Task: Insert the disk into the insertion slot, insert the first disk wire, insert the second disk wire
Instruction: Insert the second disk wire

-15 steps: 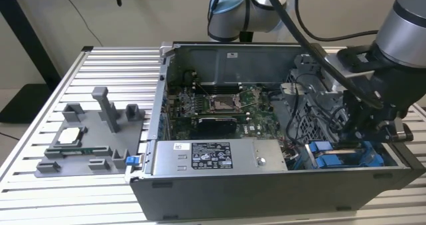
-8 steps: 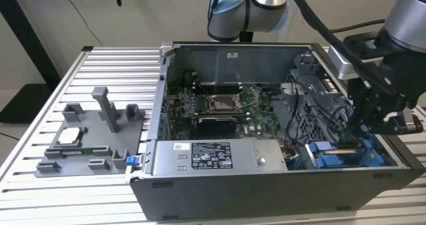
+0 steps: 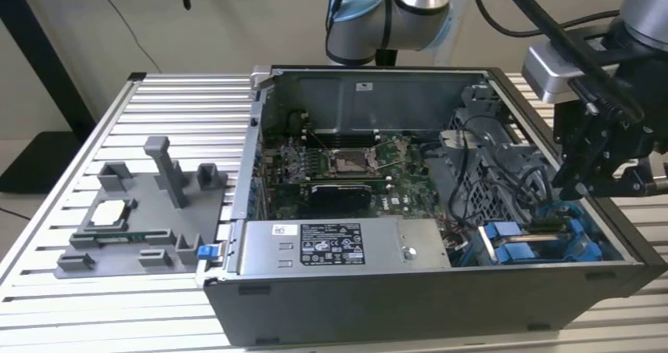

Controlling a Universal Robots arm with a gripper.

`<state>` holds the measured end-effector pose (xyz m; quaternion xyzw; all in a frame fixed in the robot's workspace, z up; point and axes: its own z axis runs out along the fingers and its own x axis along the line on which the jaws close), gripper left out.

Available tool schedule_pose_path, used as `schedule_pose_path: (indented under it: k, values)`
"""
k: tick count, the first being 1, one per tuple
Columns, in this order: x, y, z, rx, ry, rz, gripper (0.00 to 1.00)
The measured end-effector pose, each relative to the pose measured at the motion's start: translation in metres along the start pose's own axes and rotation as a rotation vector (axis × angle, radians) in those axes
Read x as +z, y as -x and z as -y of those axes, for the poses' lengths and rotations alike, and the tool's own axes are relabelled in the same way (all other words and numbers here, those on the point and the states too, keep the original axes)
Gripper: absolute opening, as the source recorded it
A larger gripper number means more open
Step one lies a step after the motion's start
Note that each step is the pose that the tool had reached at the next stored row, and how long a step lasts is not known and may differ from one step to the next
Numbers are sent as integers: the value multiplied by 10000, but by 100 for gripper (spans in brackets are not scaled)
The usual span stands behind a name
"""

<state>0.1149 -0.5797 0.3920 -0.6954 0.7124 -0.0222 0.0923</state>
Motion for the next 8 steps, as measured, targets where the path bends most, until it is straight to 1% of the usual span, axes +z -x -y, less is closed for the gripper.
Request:
schedule_pose_path:
  k: [2,8]
  values:
    - [-27,3,4,0,0,0,100]
    - [-28,3,5,0,0,1,100]
